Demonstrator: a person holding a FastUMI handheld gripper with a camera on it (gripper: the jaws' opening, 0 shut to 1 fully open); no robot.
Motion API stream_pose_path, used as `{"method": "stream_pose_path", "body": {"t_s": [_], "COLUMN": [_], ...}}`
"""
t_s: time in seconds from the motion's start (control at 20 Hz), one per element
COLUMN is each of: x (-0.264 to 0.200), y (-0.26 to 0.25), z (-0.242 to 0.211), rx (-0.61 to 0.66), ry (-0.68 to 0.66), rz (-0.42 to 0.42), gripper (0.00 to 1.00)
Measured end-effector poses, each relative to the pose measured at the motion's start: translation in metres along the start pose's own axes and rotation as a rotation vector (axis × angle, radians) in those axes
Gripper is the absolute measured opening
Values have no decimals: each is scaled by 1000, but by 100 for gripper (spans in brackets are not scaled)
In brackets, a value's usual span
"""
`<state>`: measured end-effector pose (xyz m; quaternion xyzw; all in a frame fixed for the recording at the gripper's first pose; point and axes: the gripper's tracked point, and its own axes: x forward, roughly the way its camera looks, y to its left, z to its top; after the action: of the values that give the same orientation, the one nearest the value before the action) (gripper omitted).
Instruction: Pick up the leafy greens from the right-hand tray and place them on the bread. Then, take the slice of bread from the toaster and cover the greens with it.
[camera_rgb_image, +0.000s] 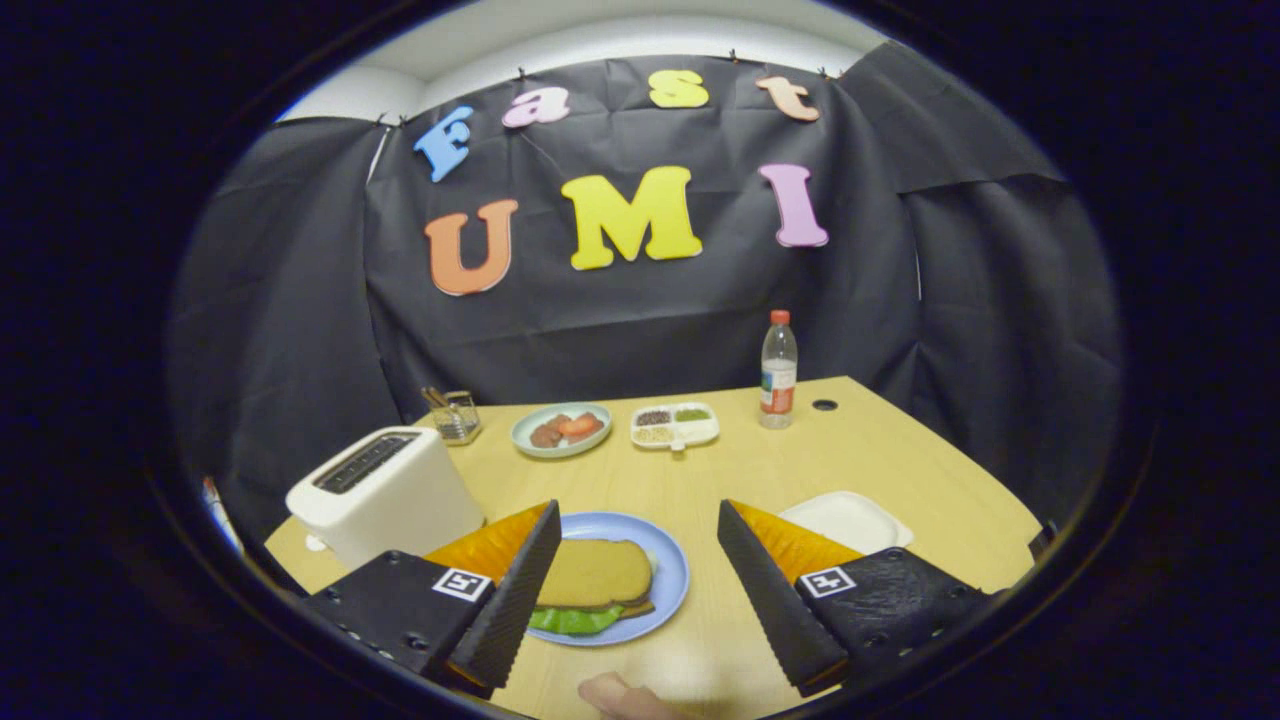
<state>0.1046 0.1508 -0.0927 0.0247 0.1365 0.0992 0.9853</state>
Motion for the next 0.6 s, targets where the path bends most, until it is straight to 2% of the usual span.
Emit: {"method": "stream_pose_path", "body": {"t_s": [0.1,0.2,0.35,0.6], "x": [-37,-71,-118,-175], "y": [6,0,14,9], "z": [25,43,65,83], "rx": [-12,-39,-73,-85], "ry": [-81,-148,-223,-313], "rz": [13,-21,16,-28], "gripper": [96,96,96,96]}}
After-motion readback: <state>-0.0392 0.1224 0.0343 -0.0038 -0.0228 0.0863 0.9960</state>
